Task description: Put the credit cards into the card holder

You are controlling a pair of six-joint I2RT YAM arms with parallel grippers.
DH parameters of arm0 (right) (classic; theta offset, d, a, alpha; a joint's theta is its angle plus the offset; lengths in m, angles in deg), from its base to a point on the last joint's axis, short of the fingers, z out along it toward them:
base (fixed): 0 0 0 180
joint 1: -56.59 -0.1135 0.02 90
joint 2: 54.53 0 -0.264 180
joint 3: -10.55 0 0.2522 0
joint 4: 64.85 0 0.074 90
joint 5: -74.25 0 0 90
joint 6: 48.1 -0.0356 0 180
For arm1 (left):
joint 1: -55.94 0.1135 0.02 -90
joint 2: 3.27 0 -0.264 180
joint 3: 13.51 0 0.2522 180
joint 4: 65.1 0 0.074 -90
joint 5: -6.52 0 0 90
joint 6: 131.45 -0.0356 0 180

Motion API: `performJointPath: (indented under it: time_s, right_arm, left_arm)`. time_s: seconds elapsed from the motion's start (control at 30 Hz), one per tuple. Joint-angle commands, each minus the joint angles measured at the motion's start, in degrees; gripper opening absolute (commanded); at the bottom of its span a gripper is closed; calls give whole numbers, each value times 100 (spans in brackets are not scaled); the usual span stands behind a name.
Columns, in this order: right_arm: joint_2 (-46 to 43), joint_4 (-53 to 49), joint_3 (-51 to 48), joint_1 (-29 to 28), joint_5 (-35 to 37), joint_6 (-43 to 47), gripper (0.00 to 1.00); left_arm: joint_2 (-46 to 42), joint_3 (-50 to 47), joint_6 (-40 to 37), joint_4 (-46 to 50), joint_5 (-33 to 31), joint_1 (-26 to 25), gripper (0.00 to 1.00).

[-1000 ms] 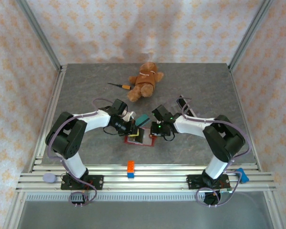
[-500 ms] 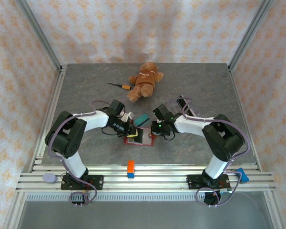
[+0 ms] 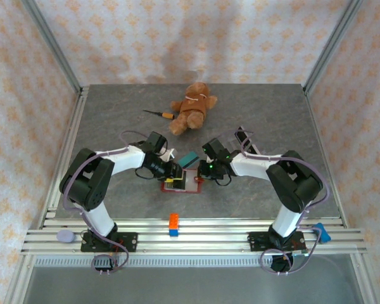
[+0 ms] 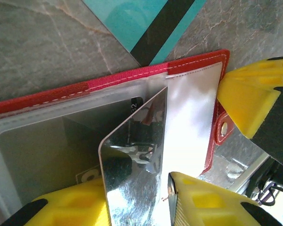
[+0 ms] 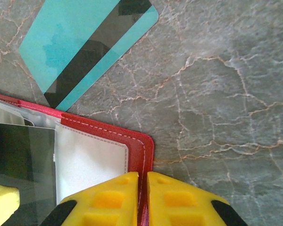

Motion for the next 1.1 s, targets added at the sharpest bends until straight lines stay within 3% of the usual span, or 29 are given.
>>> performJointPath:
  time_s: [0.0,0.33,0.73,1.07]
  right_arm:
    - [86,-62,35,-55,-45,113,13]
    - [103,-144,97,-55,-102,170,11]
    - [82,-121,52,-55,-149,161,9]
    - [33,-190,63,-55,-112,189,10]
  left_arm:
    - [-101,84,-162,373,-634,-39,35]
    - [-305,254,-190,590,-1283,-329,36]
    - [-113,366,-76,526,-1339,-572,32]
    - [-291,549,-188,987,-1734,-567,45]
